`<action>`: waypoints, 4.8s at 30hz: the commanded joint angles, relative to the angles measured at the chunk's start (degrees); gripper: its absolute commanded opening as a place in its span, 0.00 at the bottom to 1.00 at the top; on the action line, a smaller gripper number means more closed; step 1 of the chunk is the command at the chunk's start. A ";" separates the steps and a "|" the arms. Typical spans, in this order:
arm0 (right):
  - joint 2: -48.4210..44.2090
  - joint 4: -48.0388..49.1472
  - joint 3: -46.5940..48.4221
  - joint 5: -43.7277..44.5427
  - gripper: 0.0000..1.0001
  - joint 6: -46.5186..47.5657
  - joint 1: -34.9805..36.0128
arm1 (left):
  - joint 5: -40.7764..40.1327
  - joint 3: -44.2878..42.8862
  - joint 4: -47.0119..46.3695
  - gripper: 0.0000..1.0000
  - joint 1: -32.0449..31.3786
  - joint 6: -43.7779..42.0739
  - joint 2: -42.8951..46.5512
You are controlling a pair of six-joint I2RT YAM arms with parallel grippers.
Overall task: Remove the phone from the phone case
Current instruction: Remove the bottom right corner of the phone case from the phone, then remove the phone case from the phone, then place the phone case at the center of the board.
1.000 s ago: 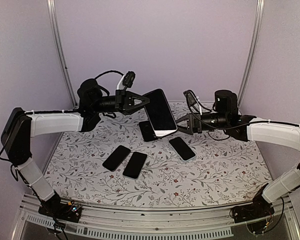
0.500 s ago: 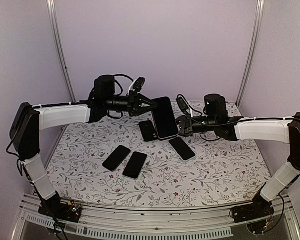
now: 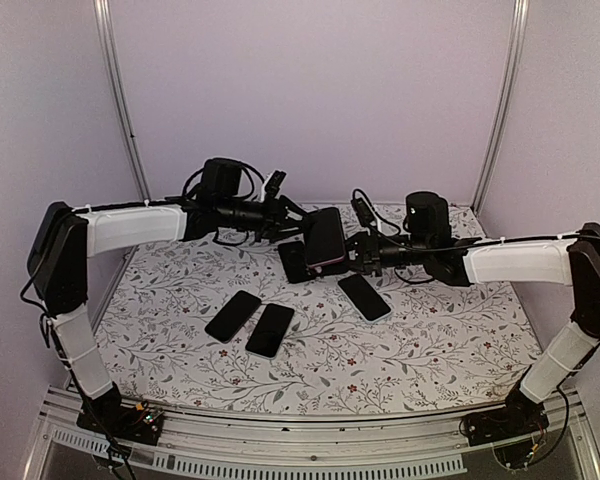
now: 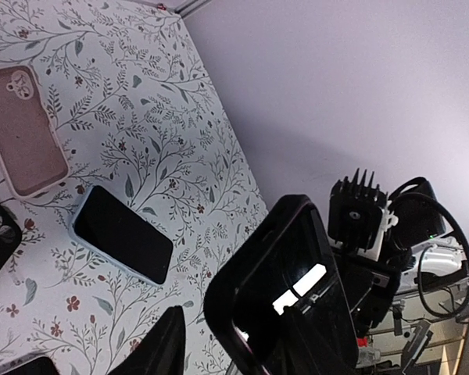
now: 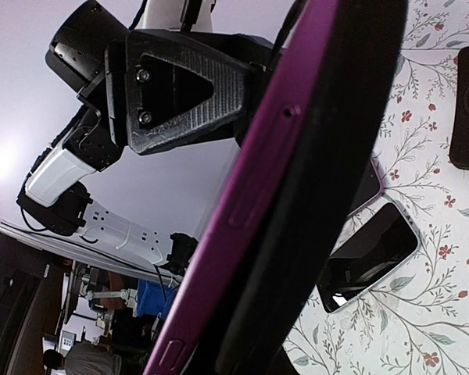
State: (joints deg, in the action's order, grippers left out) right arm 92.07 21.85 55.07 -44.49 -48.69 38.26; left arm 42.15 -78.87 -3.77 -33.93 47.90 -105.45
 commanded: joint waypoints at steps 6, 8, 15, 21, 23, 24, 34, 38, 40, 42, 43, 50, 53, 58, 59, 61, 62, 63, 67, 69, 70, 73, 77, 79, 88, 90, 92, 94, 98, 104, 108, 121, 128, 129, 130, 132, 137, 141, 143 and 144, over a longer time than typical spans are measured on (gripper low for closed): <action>1.30 7.88 2.51 3.76 0.01 2.35 0.11 | 0.08 7.41 -0.61 0.53 1.24 1.93 6.01; 1.44 7.89 3.36 4.69 0.01 3.45 0.06 | 1.46 9.68 -3.22 0.55 1.15 3.77 7.30; 2.22 8.42 6.02 7.71 0.00 6.76 0.08 | 4.72 16.89 -13.74 0.59 0.36 10.39 11.40; 2.91 9.72 7.21 9.77 0.00 9.22 0.08 | 7.23 23.03 -27.56 0.64 -0.12 18.09 14.39; 3.38 10.03 7.62 10.19 0.00 9.75 0.06 | 7.52 23.65 -30.33 0.65 -0.67 19.51 14.79; 3.58 10.24 7.83 10.28 0.00 9.96 0.06 | 7.47 23.63 -30.86 0.65 -0.96 19.71 14.90; 4.31 11.29 9.00 10.09 0.00 10.05 0.12 | 7.14 21.66 -34.88 0.65 -3.27 21.89 12.16; 4.12 11.20 8.94 9.95 0.00 10.19 0.22 | 7.32 20.98 -36.96 0.65 -3.72 23.11 10.80; 4.15 11.20 8.90 9.95 0.00 10.31 0.30 | 7.42 20.78 -38.14 0.64 -3.85 23.78 10.31; 4.08 11.20 8.92 9.95 0.00 10.51 0.48 | 7.52 20.65 -39.65 0.63 -3.86 24.79 9.67; 4.15 11.27 8.92 9.95 0.00 10.54 0.50 | 7.59 20.68 -40.70 0.61 -3.86 25.46 9.42; 3.23 12.92 8.28 10.21 0.00 10.34 0.67 | 6.84 21.57 -51.65 0.54 -3.87 32.89 7.29; 2.97 13.43 8.29 10.13 0.00 9.73 0.65 | 6.81 21.65 -54.09 0.51 -3.90 34.48 6.37; 2.42 13.40 7.90 11.31 0.00 9.59 0.62 | 6.31 21.53 -51.88 0.50 -3.95 34.02 6.19; 2.37 13.41 7.87 11.39 0.00 9.58 0.65 | 6.20 21.23 -49.87 0.49 -3.95 33.15 6.33; 2.31 13.34 7.84 11.79 0.00 9.49 0.70 | 5.79 20.29 -44.20 0.48 -3.95 30.49 6.76; 2.36 13.06 7.92 12.06 0.00 9.41 0.63 | 5.36 19.87 -41.55 0.48 -3.95 29.16 7.13; 2.40 12.60 8.13 12.28 0.00 9.34 0.59 | 4.91 19.57 -39.26 0.48 -3.96 28.09 7.51; 3.31 11.39 8.84 12.38 0.00 8.86 0.59 | 3.36 17.33 -30.77 0.46 -3.95 24.05 8.22; 3.95 11.38 9.19 12.01 0.00 8.42 0.63 | 2.40 16.03 -27.05 0.45 -3.95 22.26 8.33; 4.20 11.38 9.38 11.88 0.00 8.23 0.63 | 2.02 15.44 -25.19 0.45 -3.95 21.46 8.34; 4.63 11.33 9.82 11.70 0.00 7.61 0.58 | 1.10 14.54 -21.81 0.44 -4.03 20.30 8.26; 6.05 7.89 11.69 12.36 0.00 6.90 0.62 | 0.97 14.36 -21.72 0.28 -4.45 20.57 7.81; 6.97 6.42 11.83 13.20 0.00 6.94 0.59 | 1.15 14.49 -21.79 0.11 -4.55 20.73 7.40; 10.31 -8.26 14.33 20.56 0.00 10.63 -2.64 | 0.69 15.32 -18.27 0.00 -3.38 15.44 7.04; 10.89 -11.44 14.02 20.79 0.00 11.67 -4.76 | 0.41 14.77 -14.20 0.00 -2.32 11.94 7.64; 10.88 -13.79 13.08 20.87 0.00 12.72 -6.82 | -0.56 14.19 -9.07 0.00 -1.08 8.19 8.51; 10.69 -17.31 13.29 21.49 0.00 14.53 -8.91 | -1.05 14.11 -5.23 0.00 0.17 5.15 9.16; 11.64 -23.16 14.80 21.33 0.01 19.21 -12.27 | -3.52 13.58 2.46 0.00 1.98 -0.29 10.21; 16.94 -29.93 19.73 18.73 0.02 23.96 -17.73 | -7.46 12.37 10.71 0.00 3.59 -4.92 10.61; 22.22 -34.70 25.61 17.90 0.03 26.95 -19.52 | -13.62 10.36 16.24 0.00 5.62 -6.58 9.43; 35.65 -41.18 38.49 10.39 0.16 31.77 -21.03 | -17.41 6.18 27.63 0.00 12.54 -14.89 5.74; 39.54 -41.45 41.00 9.00 0.32 32.07 -21.29 | -25.30 -1.61 41.00 0.00 18.45 -29.11 3.89; 39.87 -41.61 41.26 9.34 0.35 32.20 -21.37 | -26.28 -2.75 42.46 0.00 18.87 -30.73 3.08; 39.92 -41.73 41.28 10.05 0.38 32.28 -21.53 | -27.49 -3.83 43.84 0.00 19.20 -32.01 2.47; 39.74 -41.98 41.10 12.61 0.49 32.47 -21.76 | -28.96 -5.92 46.87 0.00 19.54 -34.51 1.14; 37.56 -42.80 39.54 21.24 0.67 33.71 -21.85 | -34.30 -10.31 53.54 0.00 19.75 -39.05 -2.16; 34.83 -42.06 37.15 24.69 0.79 34.33 -21.87 | -32.66 -12.98 56.02 0.00 20.04 -42.16 -5.58; 33.76 -41.53 35.86 25.60 0.84 34.57 -21.98 | -31.04 -14.17 57.17 0.00 20.09 -42.86 -7.44; 33.25 -41.27 35.21 26.04 0.86 34.65 -22.00 | -30.43 -14.08 57.20 0.00 20.11 -43.22 -7.91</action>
State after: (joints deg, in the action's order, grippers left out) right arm 128.73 -19.35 92.90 -23.62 -15.16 16.75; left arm 9.61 -90.35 49.91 -14.06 8.75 -111.13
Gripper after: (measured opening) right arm 0.833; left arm 0.070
